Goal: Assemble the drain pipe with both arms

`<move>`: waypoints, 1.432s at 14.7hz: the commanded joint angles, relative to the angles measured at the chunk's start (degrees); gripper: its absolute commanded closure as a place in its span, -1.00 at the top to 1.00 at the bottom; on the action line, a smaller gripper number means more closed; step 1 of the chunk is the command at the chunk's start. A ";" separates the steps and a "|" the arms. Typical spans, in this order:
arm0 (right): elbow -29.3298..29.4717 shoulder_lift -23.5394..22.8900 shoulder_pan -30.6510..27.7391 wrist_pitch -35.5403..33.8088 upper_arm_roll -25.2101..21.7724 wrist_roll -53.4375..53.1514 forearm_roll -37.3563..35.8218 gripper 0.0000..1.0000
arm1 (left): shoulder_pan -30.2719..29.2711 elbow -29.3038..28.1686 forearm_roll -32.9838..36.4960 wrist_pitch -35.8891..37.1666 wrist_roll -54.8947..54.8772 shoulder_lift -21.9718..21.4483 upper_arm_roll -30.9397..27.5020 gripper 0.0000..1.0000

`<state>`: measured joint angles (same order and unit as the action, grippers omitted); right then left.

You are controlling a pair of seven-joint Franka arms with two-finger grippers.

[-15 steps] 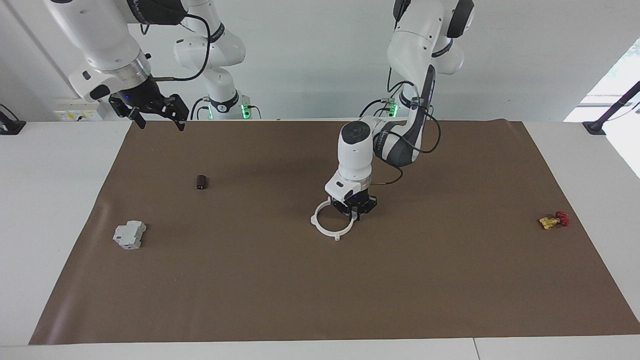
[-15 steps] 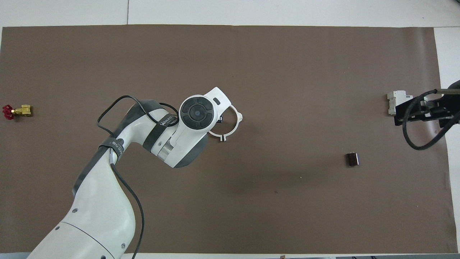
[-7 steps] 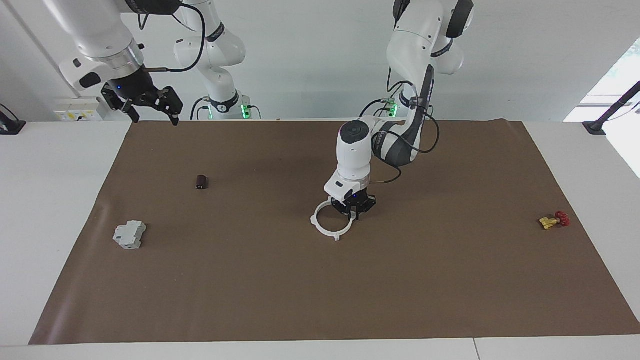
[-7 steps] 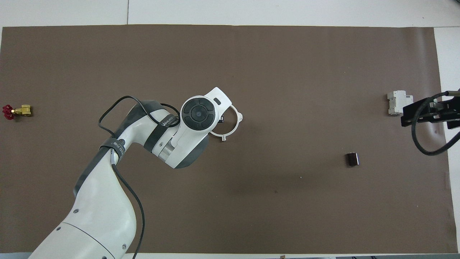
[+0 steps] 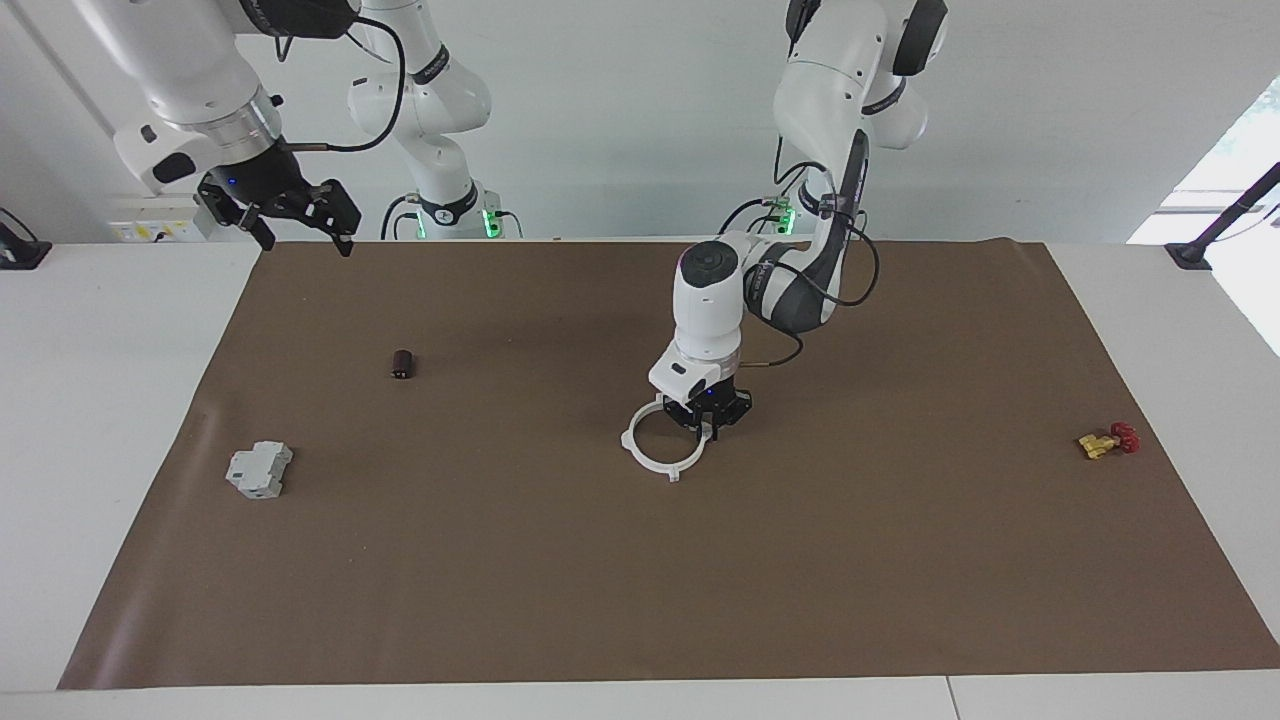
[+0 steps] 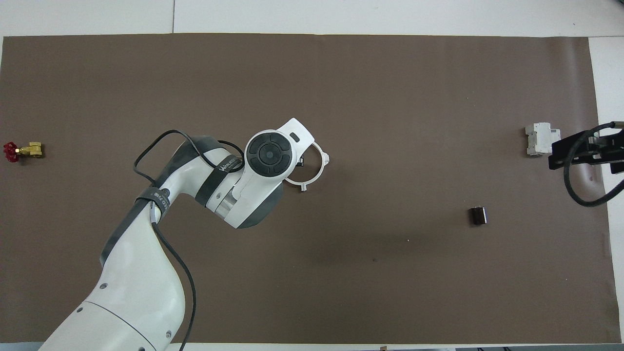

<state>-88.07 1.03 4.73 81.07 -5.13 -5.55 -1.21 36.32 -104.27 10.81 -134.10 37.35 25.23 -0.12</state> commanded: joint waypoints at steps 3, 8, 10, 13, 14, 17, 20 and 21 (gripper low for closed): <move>-0.88 0.55 -0.60 0.93 0.38 1.51 -0.37 1.00 | 0.59 -1.37 0.26 -1.86 1.32 -0.62 -0.41 0.40; -0.70 0.46 -0.51 1.11 0.38 1.51 -0.45 1.00 | -0.81 -1.81 0.26 0.15 1.06 -3.69 -0.50 1.00; -0.26 0.37 -0.60 1.02 0.38 1.51 -0.46 1.00 | -2.65 -3.21 0.26 3.66 0.62 -7.37 -0.50 1.00; -0.26 0.37 -0.77 1.11 0.38 1.51 -0.37 1.00 | -7.31 -6.29 0.18 10.77 0.27 -14.32 -0.41 1.00; -0.26 0.37 -0.86 1.02 0.38 1.51 -0.45 1.00 | -8.36 -6.64 0.18 11.92 0.01 -15.55 -0.50 1.00; -0.09 0.37 -0.60 1.11 0.38 1.42 -0.46 1.00 | -14.77 -7.08 -2.62 12.55 -5.85 -18.46 -0.41 1.00; -0.09 0.37 -0.77 1.11 0.38 1.51 -0.28 1.00 | -21.53 -7.08 -8.16 15.18 -17.71 -20.83 -0.50 1.00; -0.09 0.46 -0.68 1.11 0.38 1.60 -0.02 1.00 | -24.52 -7.00 -10.26 16.84 -20.62 -21.88 -0.41 1.00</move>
<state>-87.89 1.03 4.73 81.26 -5.13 -5.55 -1.22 16.56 -109.48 4.04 -119.77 22.87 6.74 -1.03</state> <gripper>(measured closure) 0.000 0.000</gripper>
